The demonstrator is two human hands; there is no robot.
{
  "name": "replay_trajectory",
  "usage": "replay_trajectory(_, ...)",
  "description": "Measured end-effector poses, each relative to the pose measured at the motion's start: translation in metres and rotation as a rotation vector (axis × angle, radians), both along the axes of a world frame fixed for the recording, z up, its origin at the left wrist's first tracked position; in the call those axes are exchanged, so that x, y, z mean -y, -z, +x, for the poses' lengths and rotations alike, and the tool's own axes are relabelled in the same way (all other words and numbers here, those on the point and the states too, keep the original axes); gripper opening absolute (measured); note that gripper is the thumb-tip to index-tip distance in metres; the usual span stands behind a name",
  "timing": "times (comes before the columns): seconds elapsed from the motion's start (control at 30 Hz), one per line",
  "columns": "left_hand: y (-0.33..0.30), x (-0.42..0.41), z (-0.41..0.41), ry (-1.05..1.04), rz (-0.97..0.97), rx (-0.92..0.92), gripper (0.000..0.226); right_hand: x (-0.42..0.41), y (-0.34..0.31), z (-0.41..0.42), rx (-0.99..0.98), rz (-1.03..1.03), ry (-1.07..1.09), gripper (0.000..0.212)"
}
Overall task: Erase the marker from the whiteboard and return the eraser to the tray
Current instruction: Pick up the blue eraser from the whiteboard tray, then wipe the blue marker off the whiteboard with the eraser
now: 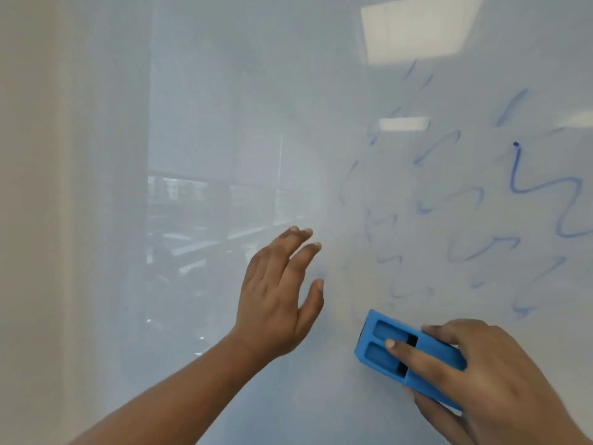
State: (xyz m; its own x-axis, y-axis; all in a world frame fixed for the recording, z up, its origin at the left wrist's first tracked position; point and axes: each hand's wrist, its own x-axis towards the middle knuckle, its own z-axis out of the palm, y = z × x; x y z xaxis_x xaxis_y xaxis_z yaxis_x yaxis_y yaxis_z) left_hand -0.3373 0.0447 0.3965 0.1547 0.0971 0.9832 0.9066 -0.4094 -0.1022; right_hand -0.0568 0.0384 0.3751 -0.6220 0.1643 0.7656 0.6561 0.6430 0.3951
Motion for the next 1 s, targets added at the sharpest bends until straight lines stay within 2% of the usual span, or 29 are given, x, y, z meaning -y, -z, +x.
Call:
replay_trajectory(0.13,-0.034,-0.038,-0.033,-0.057,-0.086,0.075,0.049,-0.009,-0.018,-0.036,0.051,0.022,0.018,0.055)
replay_trajectory(0.3,-0.064,-0.078,-0.036,-0.026,-0.085,0.031,0.055,-0.016,-0.035,-0.072,0.096,0.108,0.014,0.046)
replay_trajectory(0.43,-0.061,-0.091,-0.035,0.008,-0.022,0.017,0.056,-0.033,-0.027,-0.097,0.300,0.315,-0.014,0.022)
replay_trajectory(0.6,-0.056,-0.096,-0.040,0.089,0.061,0.028,0.062,-0.046,-0.061,-0.103,0.533,0.372,-0.019,0.022)
replay_trajectory(0.7,-0.056,-0.098,-0.042,0.132,0.070,0.052,0.065,-0.056,-0.128,-0.104,0.405,0.412,0.012,0.028)
replay_trajectory(0.83,-0.055,-0.099,-0.041,0.155,0.094,0.089,0.066,-0.057,-0.204,-0.102,0.015,0.418,0.144,0.037)
replay_trajectory(0.93,-0.056,-0.100,-0.040,0.153,0.112,0.088,0.067,-0.058,-0.194,-0.110,-0.103,0.392,0.143,0.038)
replay_trajectory(1.0,-0.056,-0.101,-0.041,0.155,0.119,0.085,0.065,-0.056,-0.169,-0.111,-0.056,0.339,0.134,0.038)
